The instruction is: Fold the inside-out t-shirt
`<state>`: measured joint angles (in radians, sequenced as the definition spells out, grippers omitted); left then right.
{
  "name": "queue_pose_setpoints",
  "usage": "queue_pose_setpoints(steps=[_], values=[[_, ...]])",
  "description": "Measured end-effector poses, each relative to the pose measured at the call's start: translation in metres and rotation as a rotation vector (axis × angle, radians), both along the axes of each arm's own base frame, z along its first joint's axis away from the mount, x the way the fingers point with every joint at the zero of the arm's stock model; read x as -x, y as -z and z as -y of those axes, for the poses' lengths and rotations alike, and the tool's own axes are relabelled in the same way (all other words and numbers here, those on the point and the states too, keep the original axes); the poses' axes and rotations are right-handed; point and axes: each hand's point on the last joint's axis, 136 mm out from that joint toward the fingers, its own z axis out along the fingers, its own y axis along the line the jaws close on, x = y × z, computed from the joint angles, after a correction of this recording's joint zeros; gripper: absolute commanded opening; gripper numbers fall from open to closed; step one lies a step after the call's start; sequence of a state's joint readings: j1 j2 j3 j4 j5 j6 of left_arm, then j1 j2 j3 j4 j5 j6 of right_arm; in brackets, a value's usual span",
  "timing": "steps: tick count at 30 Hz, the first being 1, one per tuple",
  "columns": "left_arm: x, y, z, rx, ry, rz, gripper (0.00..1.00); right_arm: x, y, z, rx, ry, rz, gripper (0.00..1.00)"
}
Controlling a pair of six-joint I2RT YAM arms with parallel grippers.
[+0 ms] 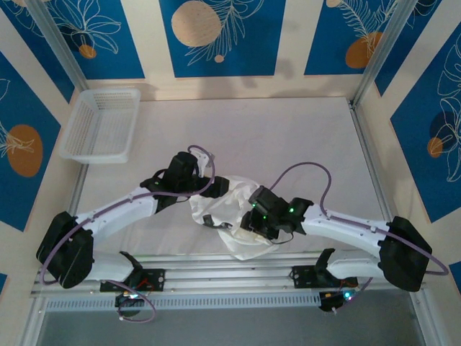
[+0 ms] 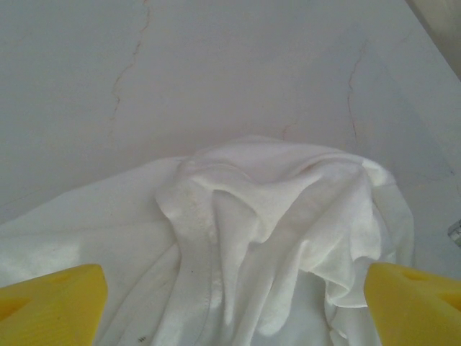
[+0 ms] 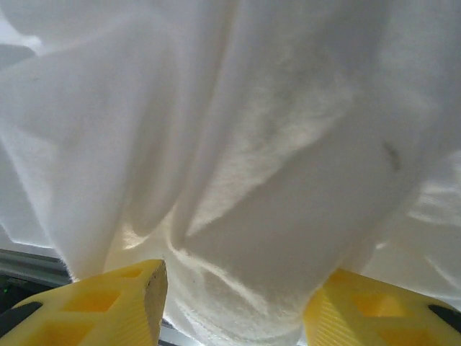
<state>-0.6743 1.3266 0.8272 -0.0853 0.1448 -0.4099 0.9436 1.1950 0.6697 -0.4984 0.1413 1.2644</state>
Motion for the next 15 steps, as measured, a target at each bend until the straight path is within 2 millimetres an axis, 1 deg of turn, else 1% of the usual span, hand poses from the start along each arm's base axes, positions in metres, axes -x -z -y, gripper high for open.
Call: queue_pose_setpoints(steps=[1,2,3,4,5,6,11,13,14,15], values=[[0.0,0.0,0.0,0.0,0.001,0.0,0.92,0.0,-0.001,-0.001,0.0,-0.003,0.0,0.52],[0.0,0.0,0.0,0.0,0.001,0.0,0.92,0.001,-0.002,-0.002,0.002,-0.007,0.0,0.5],[0.0,0.0,0.0,0.001,0.002,-0.001,0.92,0.002,-0.003,-0.003,0.006,-0.012,0.0,0.36],[0.0,0.0,0.0,0.001,0.003,-0.001,0.92,0.002,-0.004,-0.002,0.013,-0.016,0.002,0.18],[0.0,0.0,0.0,0.001,0.003,-0.001,0.92,0.002,-0.006,-0.001,0.024,-0.01,0.003,0.06],[0.0,0.0,0.0,0.002,0.003,-0.001,0.92,0.002,-0.006,0.003,0.04,0.003,0.003,0.01],[0.003,-0.001,0.003,0.012,0.02,-0.008,0.91,0.007,-0.01,0.032,0.09,0.094,0.017,0.0],[0.009,-0.001,0.013,0.042,0.078,-0.025,0.89,0.01,-0.012,0.041,0.075,0.112,0.032,0.0],[0.012,0.0,0.02,0.054,0.119,-0.042,0.88,0.011,-0.012,0.045,0.067,0.117,0.038,0.0],[0.017,0.002,0.032,0.068,0.174,-0.071,0.88,0.012,-0.011,0.049,0.057,0.117,0.046,0.0]])
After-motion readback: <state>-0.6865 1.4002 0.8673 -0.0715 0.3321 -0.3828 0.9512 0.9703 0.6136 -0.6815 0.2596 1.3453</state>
